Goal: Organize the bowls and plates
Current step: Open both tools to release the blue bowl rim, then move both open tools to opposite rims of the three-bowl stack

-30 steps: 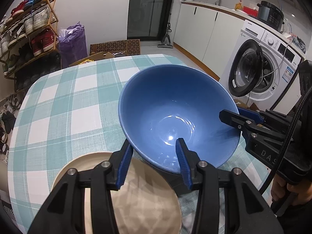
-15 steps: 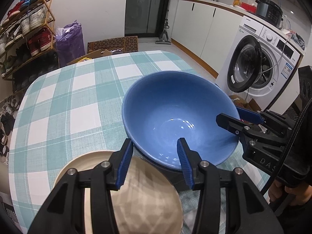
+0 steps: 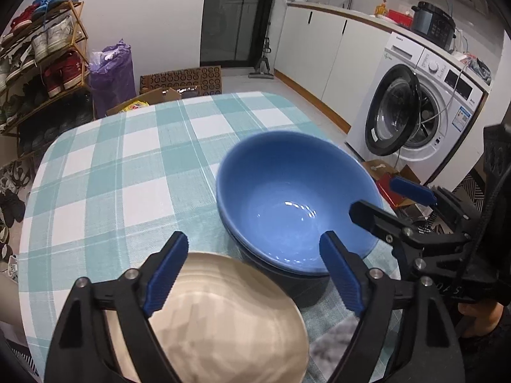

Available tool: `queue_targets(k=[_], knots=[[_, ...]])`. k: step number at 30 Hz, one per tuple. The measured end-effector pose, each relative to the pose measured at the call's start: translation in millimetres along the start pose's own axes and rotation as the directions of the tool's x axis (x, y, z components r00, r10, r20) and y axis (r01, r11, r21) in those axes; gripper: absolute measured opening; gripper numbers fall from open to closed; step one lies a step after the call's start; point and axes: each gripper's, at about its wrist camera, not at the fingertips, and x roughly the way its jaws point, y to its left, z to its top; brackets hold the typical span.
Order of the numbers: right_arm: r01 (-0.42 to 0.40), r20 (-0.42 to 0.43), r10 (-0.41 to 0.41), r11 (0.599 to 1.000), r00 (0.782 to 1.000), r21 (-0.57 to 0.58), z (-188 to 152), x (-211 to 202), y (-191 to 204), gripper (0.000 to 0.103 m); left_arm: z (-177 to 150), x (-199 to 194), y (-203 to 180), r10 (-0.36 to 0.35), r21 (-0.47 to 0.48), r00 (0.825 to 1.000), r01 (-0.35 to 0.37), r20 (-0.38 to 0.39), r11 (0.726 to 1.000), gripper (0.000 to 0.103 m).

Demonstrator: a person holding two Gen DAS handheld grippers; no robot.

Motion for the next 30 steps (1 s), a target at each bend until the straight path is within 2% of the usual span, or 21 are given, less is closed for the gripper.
queue_targets(k=[2,7,14,30], knots=[[0.005,0.006,-0.005,1.0,1.0,0.008,1,0,-1,0.1,2,-3,4,-0.004,-0.007,1.0,0.004,0.017,1.0,0.096],[-0.001,0.023,0.001,1.0,1.0,0.013,1,-4,-1,0.102,3,-3,13,-0.008,-0.019,1.0,0.008,0.025,1.0,0.103],[-0.002,0.024,0.001,1.0,1.0,0.024,-1,-4,-4,0.102,6,-1,19,0.007,-0.024,0.999,-0.006,0.036,1.0,0.103],[-0.017,0.019,0.016,0.998,1.0,0.06,-2,5,-15,0.102,8,9,44,0.013,-0.101,0.999,-0.009,0.038,0.995,0.103]])
